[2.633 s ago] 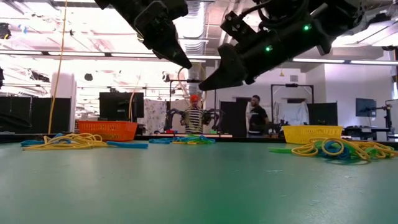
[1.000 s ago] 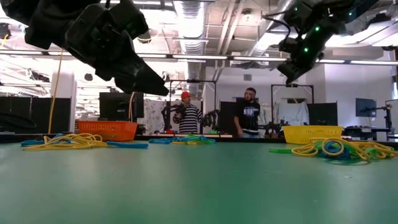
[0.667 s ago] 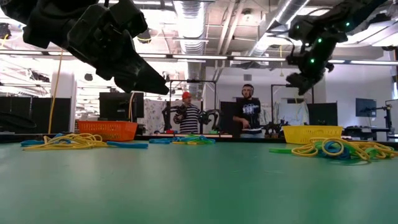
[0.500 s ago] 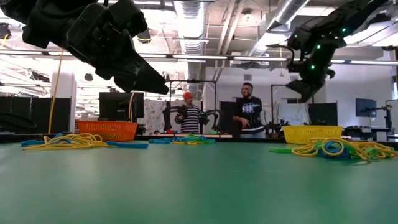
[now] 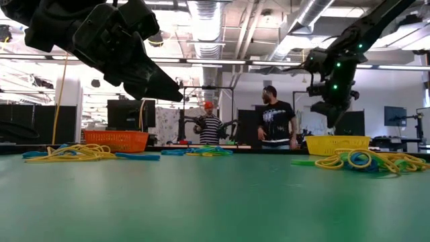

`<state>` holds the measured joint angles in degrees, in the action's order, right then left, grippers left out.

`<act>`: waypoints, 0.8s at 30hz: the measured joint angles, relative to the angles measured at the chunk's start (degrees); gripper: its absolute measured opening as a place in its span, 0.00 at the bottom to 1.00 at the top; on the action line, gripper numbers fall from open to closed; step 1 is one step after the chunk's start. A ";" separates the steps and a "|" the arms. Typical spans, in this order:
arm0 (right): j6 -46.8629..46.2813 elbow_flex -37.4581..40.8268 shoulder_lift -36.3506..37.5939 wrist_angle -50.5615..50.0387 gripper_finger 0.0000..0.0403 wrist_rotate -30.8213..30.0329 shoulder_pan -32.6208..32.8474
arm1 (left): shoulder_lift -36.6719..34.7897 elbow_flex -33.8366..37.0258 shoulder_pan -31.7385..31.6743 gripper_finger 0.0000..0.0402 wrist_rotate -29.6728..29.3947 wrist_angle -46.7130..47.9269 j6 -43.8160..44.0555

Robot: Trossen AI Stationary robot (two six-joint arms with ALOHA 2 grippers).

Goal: Sort rubber bands into baskets
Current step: Put the yellow rubber band into the yellow bin

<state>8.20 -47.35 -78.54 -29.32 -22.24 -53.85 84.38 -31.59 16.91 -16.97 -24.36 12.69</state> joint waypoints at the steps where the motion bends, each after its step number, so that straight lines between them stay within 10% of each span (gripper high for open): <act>1: -0.09 0.00 -0.34 -0.33 0.05 0.02 -0.04 | 0.00 0.00 0.00 0.49 0.02 0.00 0.00; 24: -2.72 -0.02 0.15 -3.48 0.31 8.53 -2.95 | 0.00 0.00 0.00 0.49 0.02 0.37 -0.14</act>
<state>5.48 -47.37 -78.39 -32.80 -13.71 -56.80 84.38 -31.59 16.91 -16.95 -23.99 12.55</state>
